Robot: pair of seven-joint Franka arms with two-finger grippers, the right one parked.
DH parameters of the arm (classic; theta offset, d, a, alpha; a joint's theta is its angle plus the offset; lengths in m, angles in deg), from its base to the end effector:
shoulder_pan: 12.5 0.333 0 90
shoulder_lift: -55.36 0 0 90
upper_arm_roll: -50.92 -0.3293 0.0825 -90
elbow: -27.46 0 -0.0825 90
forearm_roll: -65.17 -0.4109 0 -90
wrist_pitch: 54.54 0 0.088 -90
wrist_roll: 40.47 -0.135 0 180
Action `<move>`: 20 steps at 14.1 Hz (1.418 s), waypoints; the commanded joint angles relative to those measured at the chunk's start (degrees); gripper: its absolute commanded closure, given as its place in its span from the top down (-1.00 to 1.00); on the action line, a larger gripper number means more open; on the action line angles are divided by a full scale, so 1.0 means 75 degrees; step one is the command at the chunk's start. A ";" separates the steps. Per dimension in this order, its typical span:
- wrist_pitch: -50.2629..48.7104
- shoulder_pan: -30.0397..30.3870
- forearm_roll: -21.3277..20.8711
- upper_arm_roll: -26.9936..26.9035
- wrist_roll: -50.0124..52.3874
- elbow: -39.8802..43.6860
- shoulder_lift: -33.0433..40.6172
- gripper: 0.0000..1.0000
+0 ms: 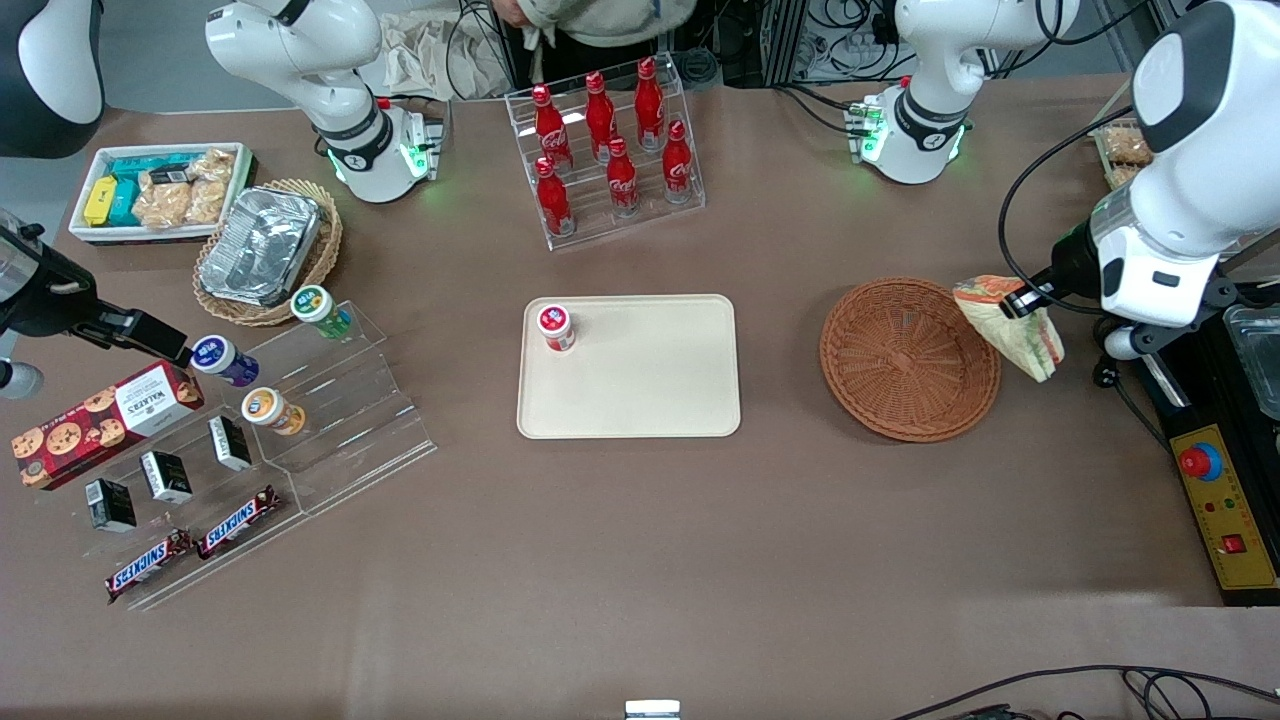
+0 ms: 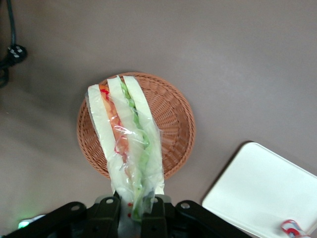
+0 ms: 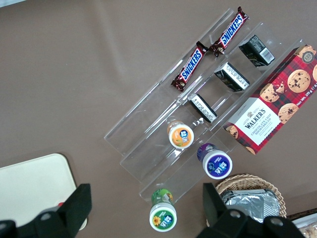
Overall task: Place sandwich from basket to tray
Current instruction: 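Carry the sandwich with the left gripper over the cream tray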
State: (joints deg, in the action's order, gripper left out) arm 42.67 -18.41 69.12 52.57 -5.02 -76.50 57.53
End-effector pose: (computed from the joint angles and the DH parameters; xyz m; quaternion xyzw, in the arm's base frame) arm 0.5600 -0.0831 0.5207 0.9678 0.2462 -0.0494 0.0165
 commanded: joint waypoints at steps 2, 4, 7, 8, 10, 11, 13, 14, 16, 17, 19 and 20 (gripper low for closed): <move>-0.0153 -0.0592 -0.0257 0.0073 -0.0016 0.0175 -0.0160 -1.00; -0.0072 -0.1178 -0.0304 0.0073 0.0077 0.0140 -0.0312 -1.00; 0.0266 -0.1987 -0.0257 0.0061 0.0941 0.0210 -0.0886 -1.00; 0.0698 -0.2244 -0.0257 0.0061 0.1304 0.0164 -0.1003 -1.00; 0.1252 -0.2515 -0.0257 0.0084 0.1798 0.0116 -0.1307 -1.00; 0.1299 -0.2853 -0.0199 0.0096 0.1870 0.0128 -0.1483 -1.00; 0.1718 -0.3183 0.0023 0.0108 0.1940 0.0187 -0.1894 -1.00; 0.2197 -0.3359 0.0210 0.0108 0.2010 0.0152 -0.2011 -1.00; 0.2797 -0.3675 0.0282 0.0108 0.2011 0.0128 -0.2373 -1.00; 0.3125 -0.3804 0.0282 0.0108 0.1965 0.0128 -0.2561 -1.00; 0.3746 -0.4004 0.0282 0.0108 0.1917 0.0128 -0.2994 -1.00; 0.4004 -0.4075 0.0270 0.0201 0.1906 0.0186 -0.3287 -1.00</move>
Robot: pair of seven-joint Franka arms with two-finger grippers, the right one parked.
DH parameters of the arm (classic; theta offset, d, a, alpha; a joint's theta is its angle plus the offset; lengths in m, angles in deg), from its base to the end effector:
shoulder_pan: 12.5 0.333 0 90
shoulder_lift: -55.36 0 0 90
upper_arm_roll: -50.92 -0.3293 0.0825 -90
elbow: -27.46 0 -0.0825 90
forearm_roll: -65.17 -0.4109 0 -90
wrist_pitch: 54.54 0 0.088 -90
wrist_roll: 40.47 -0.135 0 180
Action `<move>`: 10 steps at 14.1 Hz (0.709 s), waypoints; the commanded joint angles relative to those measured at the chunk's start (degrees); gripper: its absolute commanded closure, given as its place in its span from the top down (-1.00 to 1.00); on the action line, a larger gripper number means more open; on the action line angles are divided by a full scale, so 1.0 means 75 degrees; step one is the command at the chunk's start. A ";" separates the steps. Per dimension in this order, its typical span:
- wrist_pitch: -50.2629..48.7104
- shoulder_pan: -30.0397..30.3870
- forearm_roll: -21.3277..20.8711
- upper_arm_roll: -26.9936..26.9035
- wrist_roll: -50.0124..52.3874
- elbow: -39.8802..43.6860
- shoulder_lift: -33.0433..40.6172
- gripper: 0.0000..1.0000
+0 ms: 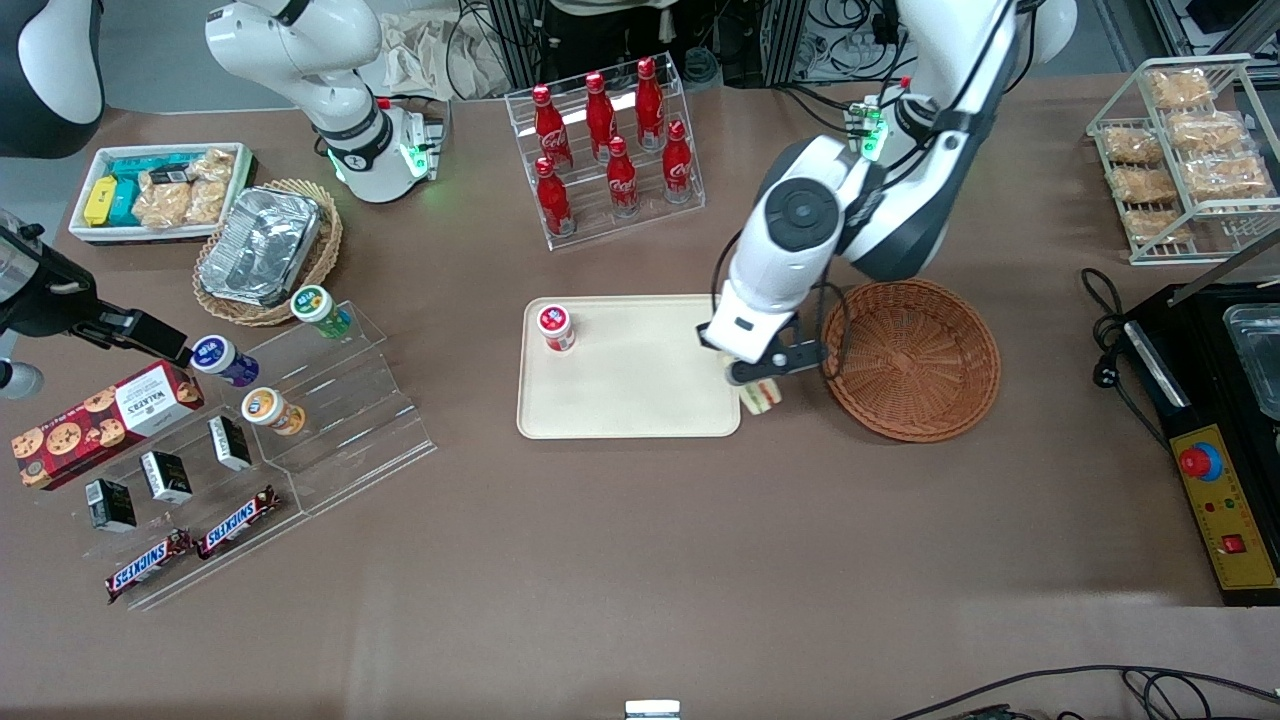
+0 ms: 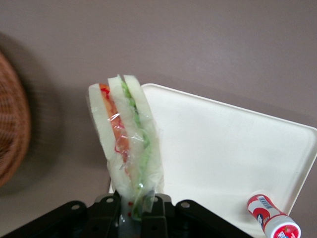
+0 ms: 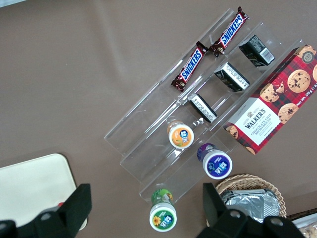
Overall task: Place sandwich from basket to tray
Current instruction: 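Carry the sandwich with the left gripper over the cream tray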
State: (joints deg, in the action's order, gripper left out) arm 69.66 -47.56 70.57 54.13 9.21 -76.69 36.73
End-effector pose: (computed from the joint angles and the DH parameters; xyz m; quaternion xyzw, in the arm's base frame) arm 0.5197 -0.4149 0.3335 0.9907 0.1267 -0.0245 0.0433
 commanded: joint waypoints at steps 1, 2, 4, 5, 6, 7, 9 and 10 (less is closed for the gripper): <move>0.0792 -0.0270 0.0018 0.0122 -0.0084 0.0200 -0.0679 -1.00; 0.1097 -0.0364 0.0006 0.0134 -0.0386 0.0200 -0.0877 -1.00; 0.1264 -0.0493 0.0029 0.0135 -0.0903 0.0188 -0.1159 -1.00; 0.1415 -0.0493 -0.0006 0.0146 -0.0963 0.0165 -0.1242 -1.00; 0.1625 -0.0575 -0.0052 0.0135 -0.0975 0.0107 -0.1324 -1.00; 0.1743 -0.0657 -0.0076 0.0123 -0.1022 0.0013 -0.1394 -1.00; 0.1862 -0.0669 -0.0403 0.0111 -0.1022 -0.0116 -0.1454 -1.00; 0.1862 -0.0646 -0.0485 0.0111 -0.1034 -0.0140 -0.1454 -1.00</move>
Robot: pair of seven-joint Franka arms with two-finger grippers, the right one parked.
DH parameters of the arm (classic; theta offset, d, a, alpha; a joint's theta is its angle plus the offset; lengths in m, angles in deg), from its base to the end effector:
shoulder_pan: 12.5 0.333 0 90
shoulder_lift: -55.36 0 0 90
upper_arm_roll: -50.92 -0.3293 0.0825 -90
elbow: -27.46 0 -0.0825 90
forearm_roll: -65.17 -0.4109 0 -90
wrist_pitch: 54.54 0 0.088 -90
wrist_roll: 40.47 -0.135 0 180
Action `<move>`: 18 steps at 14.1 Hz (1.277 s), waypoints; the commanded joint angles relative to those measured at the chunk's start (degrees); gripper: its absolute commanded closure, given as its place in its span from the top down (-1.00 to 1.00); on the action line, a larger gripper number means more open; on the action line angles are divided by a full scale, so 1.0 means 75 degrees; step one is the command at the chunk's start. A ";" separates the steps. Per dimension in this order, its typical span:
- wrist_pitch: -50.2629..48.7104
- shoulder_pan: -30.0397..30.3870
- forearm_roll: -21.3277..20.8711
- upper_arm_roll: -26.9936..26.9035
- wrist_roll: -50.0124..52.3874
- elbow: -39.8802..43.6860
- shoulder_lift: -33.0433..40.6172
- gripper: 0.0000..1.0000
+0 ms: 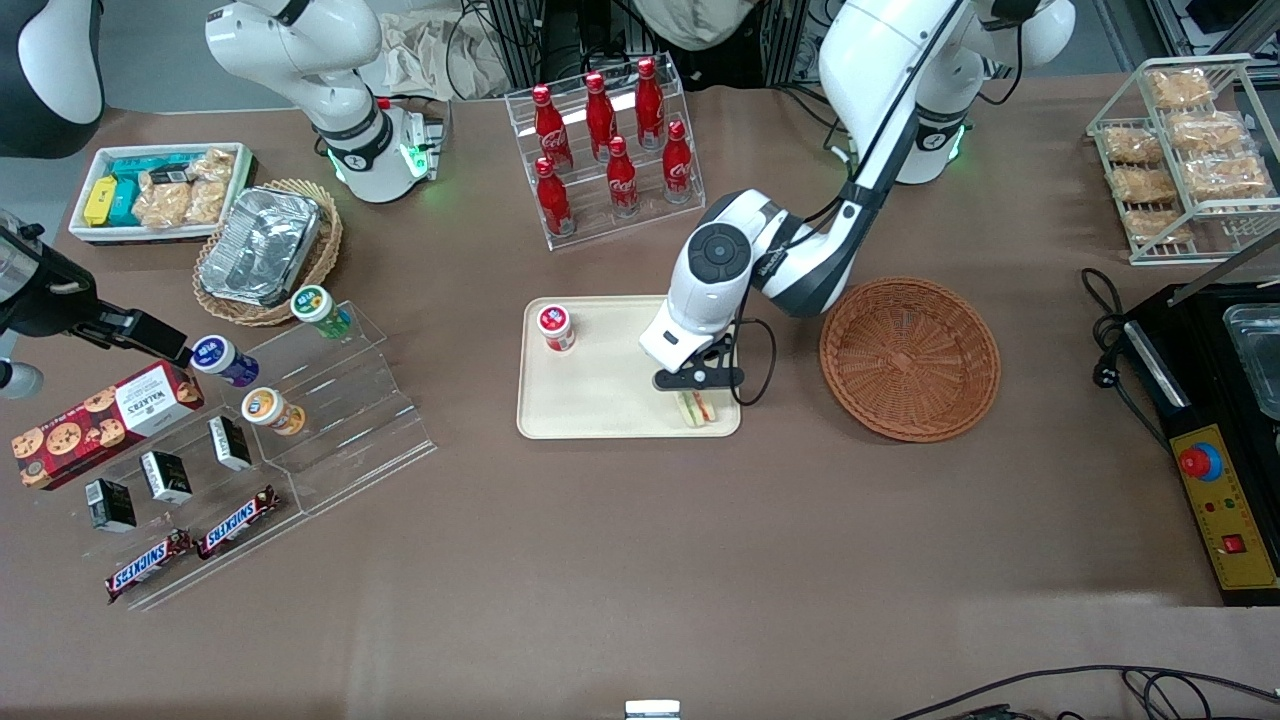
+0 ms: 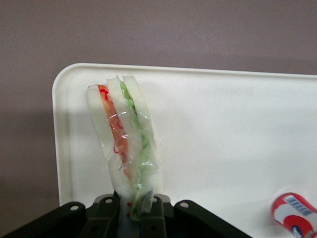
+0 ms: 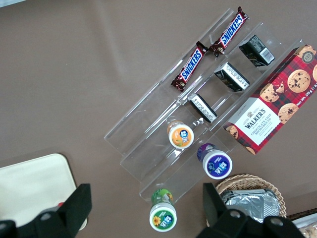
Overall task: Place sandwich from basket to tray
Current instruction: 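Lower the sandwich onto the tray and open the left gripper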
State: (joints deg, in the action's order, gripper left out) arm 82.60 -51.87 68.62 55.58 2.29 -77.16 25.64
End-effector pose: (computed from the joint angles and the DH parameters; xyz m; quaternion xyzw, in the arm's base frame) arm 0.4905 -0.4726 0.2205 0.9987 0.0163 -0.0101 0.0469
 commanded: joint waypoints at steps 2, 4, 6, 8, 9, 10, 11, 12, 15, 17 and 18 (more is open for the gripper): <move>0.0137 -0.0059 -0.0238 -0.0083 -0.0169 -0.0078 0.0002 -0.93; 0.0102 -0.0047 -0.0238 -0.0118 -0.0309 -0.0078 -0.0010 -0.37; -0.0026 -0.0012 -0.0250 -0.0165 -0.0858 -0.0078 0.0060 0.60; -0.0611 -0.0012 -0.0203 -0.0398 -0.0908 -0.0008 0.0154 0.98; -0.0753 0.0023 -0.0180 -0.0434 -0.0896 0.0004 0.0293 0.98; -0.0800 0.0104 -0.0179 -0.0481 -0.0873 0.0004 0.0446 0.98; -0.0882 0.0186 -0.0203 -0.0632 -0.0849 0.0004 0.0691 0.98; -0.1080 0.0257 -0.0203 -0.0785 -0.0849 0.0004 0.0937 0.98; -0.2029 0.0409 -0.0250 -0.1323 -0.1047 0.0133 0.1547 0.98; -0.2463 0.0410 -0.0250 -0.1827 -0.1538 0.0133 0.1934 0.98; -0.2755 0.0410 -0.0261 -0.2131 -0.1726 0.0133 0.2098 0.98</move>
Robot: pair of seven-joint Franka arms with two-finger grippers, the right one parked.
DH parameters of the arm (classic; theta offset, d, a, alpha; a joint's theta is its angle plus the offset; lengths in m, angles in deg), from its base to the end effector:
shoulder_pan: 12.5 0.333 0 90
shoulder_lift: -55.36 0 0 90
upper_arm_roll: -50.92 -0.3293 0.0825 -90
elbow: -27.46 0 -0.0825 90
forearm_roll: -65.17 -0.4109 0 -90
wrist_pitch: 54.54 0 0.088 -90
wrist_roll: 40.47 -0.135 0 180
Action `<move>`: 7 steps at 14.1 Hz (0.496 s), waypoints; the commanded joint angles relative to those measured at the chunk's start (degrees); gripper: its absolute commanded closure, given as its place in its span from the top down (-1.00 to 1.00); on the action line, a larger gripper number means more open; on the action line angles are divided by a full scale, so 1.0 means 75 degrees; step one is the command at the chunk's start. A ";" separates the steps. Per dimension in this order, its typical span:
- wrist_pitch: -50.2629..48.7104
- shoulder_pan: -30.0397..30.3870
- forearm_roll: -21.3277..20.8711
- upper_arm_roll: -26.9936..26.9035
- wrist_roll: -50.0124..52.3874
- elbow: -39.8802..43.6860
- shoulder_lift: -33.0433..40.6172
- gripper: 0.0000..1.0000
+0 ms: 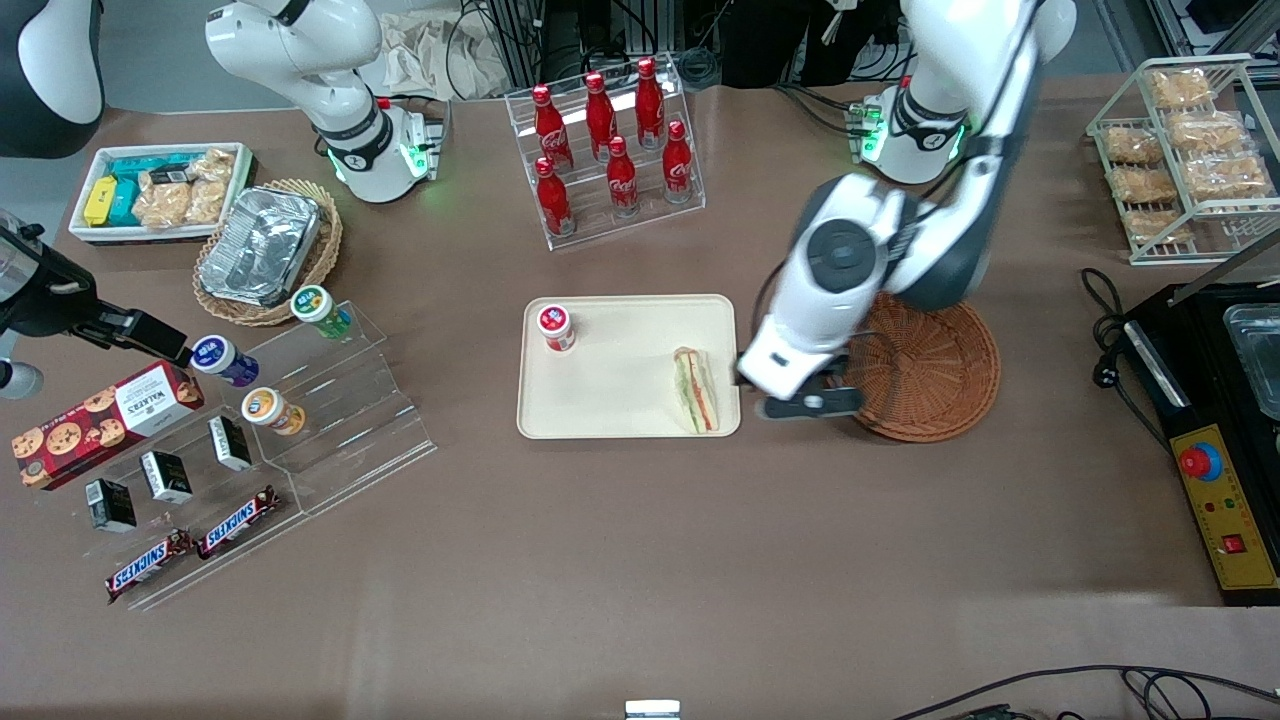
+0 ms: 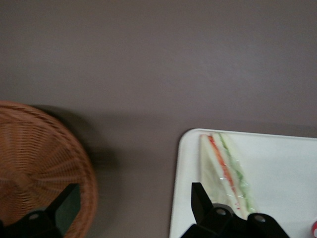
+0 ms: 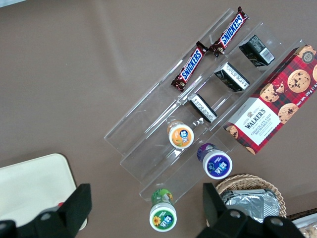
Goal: Place sandwich from basket to tray
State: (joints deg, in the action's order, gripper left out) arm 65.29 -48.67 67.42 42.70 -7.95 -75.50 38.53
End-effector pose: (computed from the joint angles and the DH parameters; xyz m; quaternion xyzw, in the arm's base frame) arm 0.5792 -0.3163 0.3586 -0.9989 -0.0465 -0.0036 0.0022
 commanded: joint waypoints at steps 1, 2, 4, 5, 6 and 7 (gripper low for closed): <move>-0.0740 -0.0018 -0.0102 -0.0753 -0.0549 -0.0088 0.0509 0.98; -0.0963 -0.0018 -0.0183 -0.1058 -0.0922 -0.0088 0.0684 0.98; -0.1431 0.0006 -0.0056 -0.1562 -0.1952 -0.0100 0.1001 0.98; -0.1678 0.0145 -0.0032 -0.1739 -0.2329 -0.0088 0.1130 0.98; -0.1785 0.0460 0.0038 -0.1729 -0.2553 -0.0100 0.1293 0.98; -0.1890 0.0799 0.0190 -0.1671 -0.2706 -0.0100 0.1504 0.98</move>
State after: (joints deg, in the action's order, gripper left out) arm 53.25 -46.07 67.42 29.79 -24.77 -75.50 46.30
